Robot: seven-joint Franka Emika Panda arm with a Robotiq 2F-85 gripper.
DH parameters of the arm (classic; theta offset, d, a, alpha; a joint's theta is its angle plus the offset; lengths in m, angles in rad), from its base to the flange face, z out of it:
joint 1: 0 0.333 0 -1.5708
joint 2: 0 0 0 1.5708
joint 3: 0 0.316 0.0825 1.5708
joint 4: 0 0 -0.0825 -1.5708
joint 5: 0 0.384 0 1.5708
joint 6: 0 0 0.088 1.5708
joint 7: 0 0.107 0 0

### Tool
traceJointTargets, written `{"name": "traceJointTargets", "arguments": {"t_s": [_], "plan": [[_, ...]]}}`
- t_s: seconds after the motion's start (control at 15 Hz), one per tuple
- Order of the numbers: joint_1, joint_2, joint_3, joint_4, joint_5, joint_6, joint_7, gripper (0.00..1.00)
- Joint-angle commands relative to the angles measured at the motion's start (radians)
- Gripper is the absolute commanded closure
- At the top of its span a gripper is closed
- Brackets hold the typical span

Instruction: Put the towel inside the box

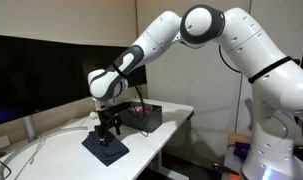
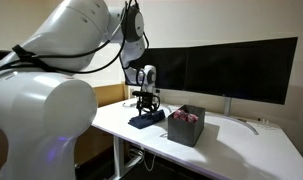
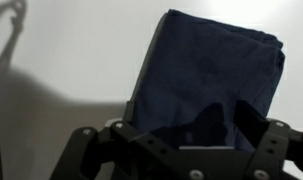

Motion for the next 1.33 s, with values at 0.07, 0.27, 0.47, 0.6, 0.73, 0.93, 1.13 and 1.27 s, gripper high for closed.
{"name": "traceJointTargets", "arguments": {"t_s": [0.07,0.27,0.47,0.6,0.73,0.93,1.13,1.27], "plan": [[-0.014,0.05,0.008,0.06,0.013,-0.014,-0.002,0.0],[-0.014,0.083,0.006,0.098,0.012,-0.023,-0.002,0.0],[-0.013,0.116,0.004,0.136,0.012,-0.04,-0.002,0.0],[-0.014,0.134,0.003,0.159,0.012,-0.058,-0.004,0.0],[-0.015,0.15,0.003,0.179,0.013,-0.071,-0.005,0.0],[-0.015,0.168,0.002,0.21,0.012,-0.1,-0.005,0.0],[-0.014,0.181,0.001,0.235,0.01,-0.118,-0.007,0.0],[-0.014,0.188,0.001,0.248,0.009,-0.127,-0.008,0.0]]}}
